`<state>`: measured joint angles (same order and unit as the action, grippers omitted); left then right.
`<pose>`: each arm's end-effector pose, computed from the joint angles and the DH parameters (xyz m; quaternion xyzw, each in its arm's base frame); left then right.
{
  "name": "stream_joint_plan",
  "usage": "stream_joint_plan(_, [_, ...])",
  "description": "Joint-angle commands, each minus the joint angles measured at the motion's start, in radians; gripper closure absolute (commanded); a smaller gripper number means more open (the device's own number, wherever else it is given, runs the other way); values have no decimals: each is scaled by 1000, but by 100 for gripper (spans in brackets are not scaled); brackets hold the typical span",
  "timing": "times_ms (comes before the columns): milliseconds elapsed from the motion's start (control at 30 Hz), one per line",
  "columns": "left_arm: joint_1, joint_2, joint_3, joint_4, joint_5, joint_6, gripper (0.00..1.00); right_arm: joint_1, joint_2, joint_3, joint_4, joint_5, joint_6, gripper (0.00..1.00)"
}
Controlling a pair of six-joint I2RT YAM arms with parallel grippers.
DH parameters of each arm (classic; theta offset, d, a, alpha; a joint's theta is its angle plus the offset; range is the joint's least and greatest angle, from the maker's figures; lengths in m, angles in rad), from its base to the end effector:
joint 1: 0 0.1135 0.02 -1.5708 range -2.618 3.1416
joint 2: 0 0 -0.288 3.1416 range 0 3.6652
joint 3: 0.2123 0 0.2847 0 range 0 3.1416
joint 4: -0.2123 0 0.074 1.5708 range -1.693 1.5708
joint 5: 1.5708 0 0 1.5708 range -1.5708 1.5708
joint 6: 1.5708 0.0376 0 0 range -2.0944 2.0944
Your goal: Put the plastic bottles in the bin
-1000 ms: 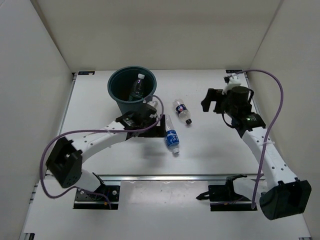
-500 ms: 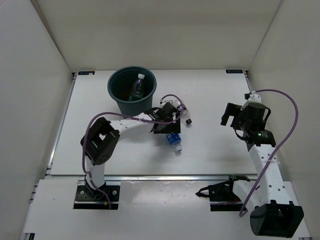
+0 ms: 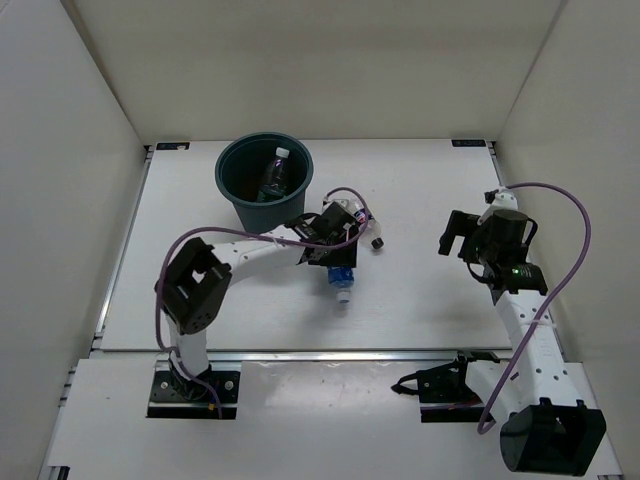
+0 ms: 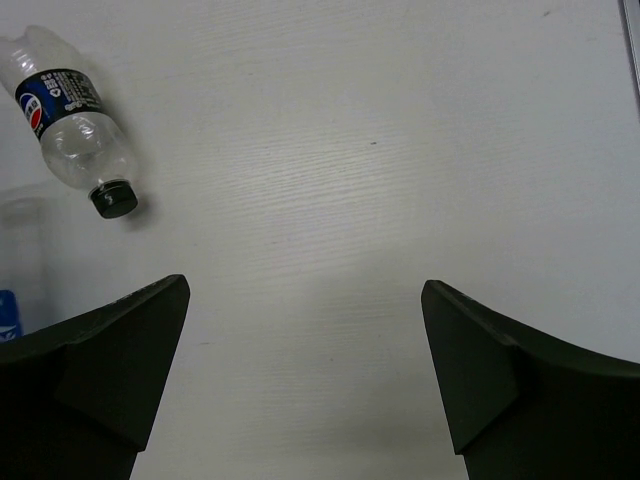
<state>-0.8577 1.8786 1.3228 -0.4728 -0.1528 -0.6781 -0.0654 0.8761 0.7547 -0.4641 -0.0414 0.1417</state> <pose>0.2874 -0.3235 0.1969 0.0658 0.9586 -0.1326 0.2432 0.2118 -0.0123 0.2989 0.0813 0.8772 0.0363 0.4718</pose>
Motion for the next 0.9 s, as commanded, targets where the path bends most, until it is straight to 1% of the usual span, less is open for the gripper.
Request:
stream_joint_plan(0, [-32, -206, 64, -4, 41, 107, 35, 18, 21, 35, 67, -12, 1, 1])
stream_joint_plan(33, [-52, -240, 84, -12, 23, 144, 35, 25, 20, 34, 80, -15, -4, 1])
stream_joint_plan(100, [-66, -297, 177, -52, -2, 205, 35, 35, 44, 31, 102, -38, 4, 1])
stream_joint_plan(133, [-60, -318, 220, -56, -22, 230, 33, 44, 63, 35, 125, -52, 15, 1])
stream_joint_plan(200, [-29, -364, 255, -41, -65, 268, 33, 56, 82, 40, 168, -80, 27, 1])
stream_joint_plan(233, [9, -386, 259, -20, -108, 282, 31, 58, 101, 34, 174, -104, 29, 1])
stream_joint_plan(267, [49, -398, 259, -15, -147, 297, 33, 100, 116, 46, 205, -109, 32, 1])
stream_joint_plan(300, [80, -404, 274, 2, -146, 305, 34, 116, 147, 52, 206, -95, 32, 1])
stream_joint_plan(333, [136, -406, 277, 20, -146, 319, 36, 156, 187, 76, 214, -80, 15, 1])
stream_joint_plan(367, [199, -412, 286, 26, -146, 331, 32, 209, 211, 104, 217, -55, 0, 1])
stream_joint_plan(400, [229, -401, 294, 37, -146, 334, 33, 223, 246, 116, 219, -45, -19, 1])
stream_joint_plan(467, [330, -374, 293, 71, -166, 350, 33, 266, 308, 158, 231, -45, -36, 1])
stream_joint_plan(500, [350, -366, 280, 95, -177, 363, 32, 274, 348, 167, 266, -37, -25, 1])
stream_joint_plan(533, [383, -365, 235, 162, -192, 374, 26, 280, 381, 176, 271, -44, -42, 1])
stream_joint_plan(567, [413, -368, 166, 243, -194, 379, 27, 276, 420, 193, 295, -63, -42, 0])
stream_joint_plan(600, [446, -371, 144, 279, -186, 384, 28, 274, 438, 204, 318, -77, -40, 1])
stream_joint_plan(633, [471, -354, 125, 301, -165, 370, 28, 268, 484, 228, 329, -98, -47, 1])
stream_joint_plan(700, [482, -326, 128, 307, -162, 376, 26, 265, 555, 270, 346, -146, -56, 1])
stream_joint_plan(733, [483, -322, 144, 289, -184, 380, 26, 269, 601, 306, 349, -164, -79, 1])
stream_joint_plan(767, [485, -312, 162, 283, -215, 391, 25, 285, 644, 339, 351, -176, -89, 2])
stream_joint_plan(800, [479, -299, 171, 267, -240, 409, 21, 289, 667, 359, 352, -176, -118, 2])
stream_joint_plan(867, [468, -296, 205, 237, -276, 423, 9, 323, 727, 408, 364, -198, -167, 1])
